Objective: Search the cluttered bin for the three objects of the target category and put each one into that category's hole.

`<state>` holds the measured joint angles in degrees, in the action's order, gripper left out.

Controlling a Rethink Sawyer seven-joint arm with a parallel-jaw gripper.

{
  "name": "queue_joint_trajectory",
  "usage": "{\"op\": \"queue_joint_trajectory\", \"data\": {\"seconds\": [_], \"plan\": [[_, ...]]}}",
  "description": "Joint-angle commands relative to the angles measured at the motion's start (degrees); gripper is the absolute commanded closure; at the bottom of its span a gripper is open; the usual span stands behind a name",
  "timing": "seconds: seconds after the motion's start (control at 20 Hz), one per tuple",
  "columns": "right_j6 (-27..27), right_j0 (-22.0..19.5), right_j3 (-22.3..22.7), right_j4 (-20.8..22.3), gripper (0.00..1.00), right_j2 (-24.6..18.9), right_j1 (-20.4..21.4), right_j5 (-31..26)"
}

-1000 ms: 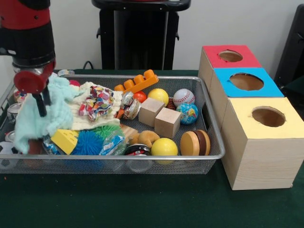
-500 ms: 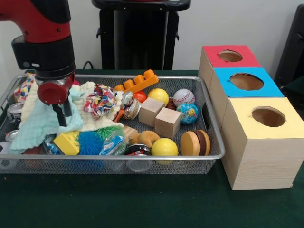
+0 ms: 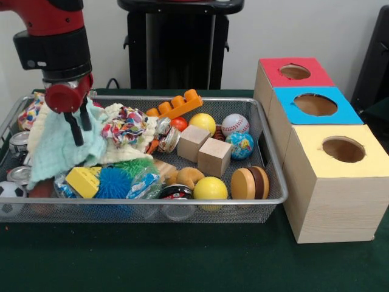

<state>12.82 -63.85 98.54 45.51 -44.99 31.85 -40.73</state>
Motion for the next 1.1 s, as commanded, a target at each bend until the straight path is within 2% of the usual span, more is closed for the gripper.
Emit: {"op": "queue_joint_trajectory", "data": {"seconds": [0.05, 0.15, 0.3, 0.4, 0.6, 0.8, 1.0, 1.1], "plan": [[5.31, -0.7, 8.34, -1.79, 0.0, 3.97, 8.66, -4.23], [3.93, -0.82, 8.59, -3.23, 0.0, 3.51, 11.22, -6.2], [4.11, -0.38, 8.9, -4.49, 0.0, 3.15, 12.55, -6.5], [5.61, 1.03, 8.57, -4.3, 0.0, 3.76, 12.79, -5.68], [6.46, 3.31, 6.61, -6.26, 0.0, 2.25, 14.99, -5.16], [7.51, 6.37, 4.93, -8.79, 0.0, 2.96, 17.11, -8.39], [14.26, 9.11, 10.81, -14.54, 0.0, 6.95, 18.33, -12.42], [16.72, 10.5, 12.9, -16.78, 0.0, 8.48, 18.76, -12.52]]}}
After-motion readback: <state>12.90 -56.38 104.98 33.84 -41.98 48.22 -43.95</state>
